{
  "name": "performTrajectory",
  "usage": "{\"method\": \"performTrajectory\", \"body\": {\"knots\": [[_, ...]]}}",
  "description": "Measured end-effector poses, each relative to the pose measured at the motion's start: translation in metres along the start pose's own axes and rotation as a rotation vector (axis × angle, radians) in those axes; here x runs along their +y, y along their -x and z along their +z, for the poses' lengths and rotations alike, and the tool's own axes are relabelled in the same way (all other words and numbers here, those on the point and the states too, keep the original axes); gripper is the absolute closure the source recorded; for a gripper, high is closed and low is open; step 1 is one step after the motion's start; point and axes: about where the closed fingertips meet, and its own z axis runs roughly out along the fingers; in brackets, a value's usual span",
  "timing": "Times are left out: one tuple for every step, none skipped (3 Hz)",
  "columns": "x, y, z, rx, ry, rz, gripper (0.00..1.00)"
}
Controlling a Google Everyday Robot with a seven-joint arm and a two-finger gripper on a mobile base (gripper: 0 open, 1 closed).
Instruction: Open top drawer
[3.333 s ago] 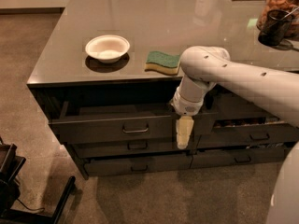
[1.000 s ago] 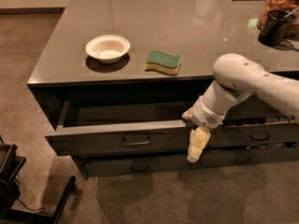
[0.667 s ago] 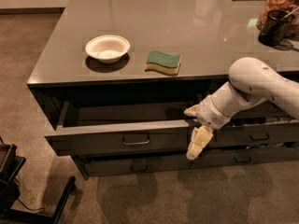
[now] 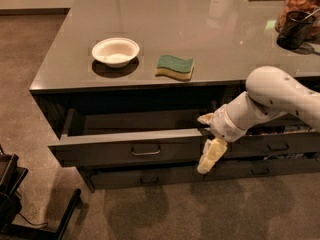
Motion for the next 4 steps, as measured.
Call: {"method": "performTrajectory", "body": {"knots": [[0.013,0.005,0.0,-0.012,-0.125,-0.028,0.0],[0.0,0.007,0.003,-0.028,-0.188,-0.025,0.0],[0.0,0.007,0.003,-0.027,-0.186,-0.026,0.0],[0.0,0.01,0.018,-0.009,-0.131,-0.054,0.0]]}}
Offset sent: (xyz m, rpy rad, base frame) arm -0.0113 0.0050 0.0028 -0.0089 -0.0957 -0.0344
